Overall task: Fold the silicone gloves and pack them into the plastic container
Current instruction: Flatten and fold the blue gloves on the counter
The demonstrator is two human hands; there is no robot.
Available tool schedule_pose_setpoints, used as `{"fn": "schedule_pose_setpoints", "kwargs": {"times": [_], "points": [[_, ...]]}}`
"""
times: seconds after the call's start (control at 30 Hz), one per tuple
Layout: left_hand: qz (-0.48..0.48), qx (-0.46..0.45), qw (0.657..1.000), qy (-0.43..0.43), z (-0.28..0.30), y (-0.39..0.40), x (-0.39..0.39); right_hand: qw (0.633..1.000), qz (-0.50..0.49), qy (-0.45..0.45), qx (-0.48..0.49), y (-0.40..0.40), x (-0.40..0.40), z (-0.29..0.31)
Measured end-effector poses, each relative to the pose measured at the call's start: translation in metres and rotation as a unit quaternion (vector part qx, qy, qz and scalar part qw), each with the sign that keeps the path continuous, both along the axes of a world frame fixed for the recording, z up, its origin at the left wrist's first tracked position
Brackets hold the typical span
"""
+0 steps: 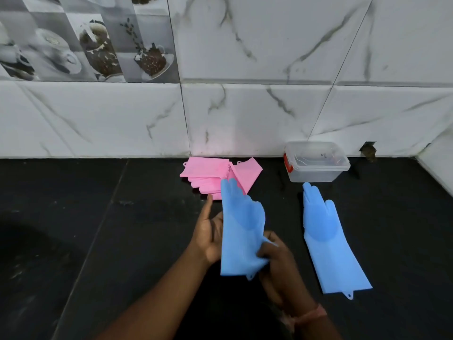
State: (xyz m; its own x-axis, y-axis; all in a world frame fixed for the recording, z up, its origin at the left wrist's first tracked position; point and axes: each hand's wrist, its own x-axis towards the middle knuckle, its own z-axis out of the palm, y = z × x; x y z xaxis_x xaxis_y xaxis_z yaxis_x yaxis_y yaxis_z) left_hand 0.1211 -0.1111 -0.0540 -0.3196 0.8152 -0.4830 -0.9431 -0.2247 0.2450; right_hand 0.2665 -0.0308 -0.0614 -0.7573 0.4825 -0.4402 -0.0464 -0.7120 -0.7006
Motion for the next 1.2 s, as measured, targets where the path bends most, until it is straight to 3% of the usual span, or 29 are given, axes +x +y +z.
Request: {"fn": "schedule_pose_setpoints", "kwargs": {"times": [0.07, 0.13, 0.23, 0.3, 0.4, 0.43, 0.5, 0.6, 0.67, 0.8, 0.9, 1.0, 1.07, 1.2], "points": [[-0.027, -0.052, 0.998, 0.015, -0.019, -0.005, 0.009, 0.989, 0.009, -0.135, 0.054, -0.008, 0.015, -0.026], [-0.045, -0.151, 0.984, 0.086, -0.038, -0.009, 0.019, 0.949, 0.072, -0.255, 0.172, -0.008, 0.03, -0.048], [-0.027, -0.31, 0.924, 0.224, -0.054, -0.011, 0.031, 0.885, 0.144, -0.332, 0.294, 0.003, 0.043, -0.051], [-0.028, -0.419, 0.837, 0.351, -0.055, -0.009, 0.035, 0.868, 0.15, -0.343, 0.327, 0.016, 0.044, -0.047], [-0.066, -0.507, 0.68, 0.526, -0.061, -0.007, 0.033, 0.83, 0.288, -0.358, 0.316, 0.036, 0.035, -0.039], [-0.072, -0.52, 0.647, 0.553, -0.064, -0.008, 0.032, 0.805, 0.332, -0.368, 0.327, 0.04, 0.031, -0.037], [-0.055, -0.532, 0.629, 0.564, -0.069, -0.013, 0.029, 0.738, 0.357, -0.389, 0.42, 0.047, 0.021, -0.035], [-0.044, -0.532, 0.589, 0.607, -0.072, -0.021, 0.03, 0.657, 0.263, -0.41, 0.575, 0.046, 0.005, -0.037], [-0.049, -0.522, 0.58, 0.624, -0.074, -0.025, 0.033, 0.673, 0.214, -0.372, 0.603, 0.04, -0.006, -0.04], [-0.08, -0.519, 0.57, 0.632, -0.074, -0.029, 0.034, 0.713, 0.234, -0.327, 0.575, 0.033, -0.011, -0.049], [-0.122, -0.534, 0.522, 0.653, -0.068, -0.032, 0.038, 0.718, 0.238, -0.356, 0.549, 0.05, -0.002, -0.05], [-0.082, -0.527, 0.476, 0.699, -0.062, -0.03, 0.041, 0.683, 0.079, -0.367, 0.627, 0.077, 0.013, -0.052], [-0.078, -0.494, 0.481, 0.72, -0.059, -0.027, 0.042, 0.62, 0.005, -0.408, 0.671, 0.099, 0.022, -0.061], [-0.085, -0.458, 0.501, 0.729, -0.056, -0.024, 0.053, 0.565, 0.071, -0.517, 0.639, 0.125, 0.037, -0.082]]}}
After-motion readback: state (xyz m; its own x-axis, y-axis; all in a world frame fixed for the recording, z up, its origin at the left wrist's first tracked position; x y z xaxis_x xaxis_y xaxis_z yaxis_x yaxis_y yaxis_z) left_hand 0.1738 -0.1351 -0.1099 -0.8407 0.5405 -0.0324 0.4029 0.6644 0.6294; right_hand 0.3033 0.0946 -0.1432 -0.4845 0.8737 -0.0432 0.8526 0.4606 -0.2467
